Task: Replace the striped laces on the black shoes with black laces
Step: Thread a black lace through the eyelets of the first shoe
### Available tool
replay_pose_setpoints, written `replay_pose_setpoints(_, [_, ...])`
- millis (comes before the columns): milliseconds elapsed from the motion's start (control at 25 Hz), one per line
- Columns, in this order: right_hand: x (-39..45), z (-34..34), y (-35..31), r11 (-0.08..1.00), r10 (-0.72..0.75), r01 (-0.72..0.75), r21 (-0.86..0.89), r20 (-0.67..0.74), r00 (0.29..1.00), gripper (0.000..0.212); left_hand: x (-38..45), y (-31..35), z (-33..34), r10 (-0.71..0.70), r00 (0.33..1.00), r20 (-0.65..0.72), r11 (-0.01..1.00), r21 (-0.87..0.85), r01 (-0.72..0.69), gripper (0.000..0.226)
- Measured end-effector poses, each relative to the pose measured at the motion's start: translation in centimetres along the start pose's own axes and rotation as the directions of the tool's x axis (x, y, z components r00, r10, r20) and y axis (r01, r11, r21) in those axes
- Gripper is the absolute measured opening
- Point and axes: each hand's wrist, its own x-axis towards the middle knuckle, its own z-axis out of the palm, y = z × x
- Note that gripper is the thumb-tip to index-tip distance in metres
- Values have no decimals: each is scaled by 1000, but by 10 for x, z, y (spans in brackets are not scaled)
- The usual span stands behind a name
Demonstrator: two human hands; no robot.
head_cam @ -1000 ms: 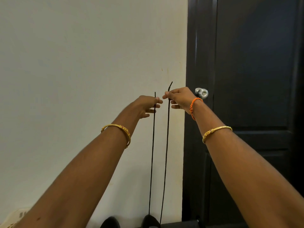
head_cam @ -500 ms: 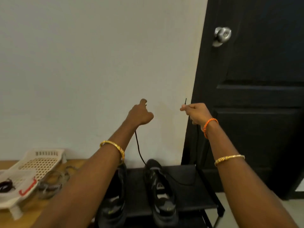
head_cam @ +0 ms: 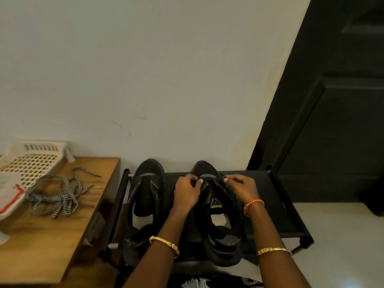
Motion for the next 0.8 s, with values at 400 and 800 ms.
replay_pose_setpoints(400, [3, 11, 18, 928, 258, -233, 290, -52, 965, 5, 15, -20, 25, -251, 967, -47, 911, -350, 219, 23])
replay_pose_setpoints(800, [6, 12, 26, 896, 393, -351, 274, -118, 912, 13, 7, -14, 37, -424, 905, -18, 748, -570, 339, 14])
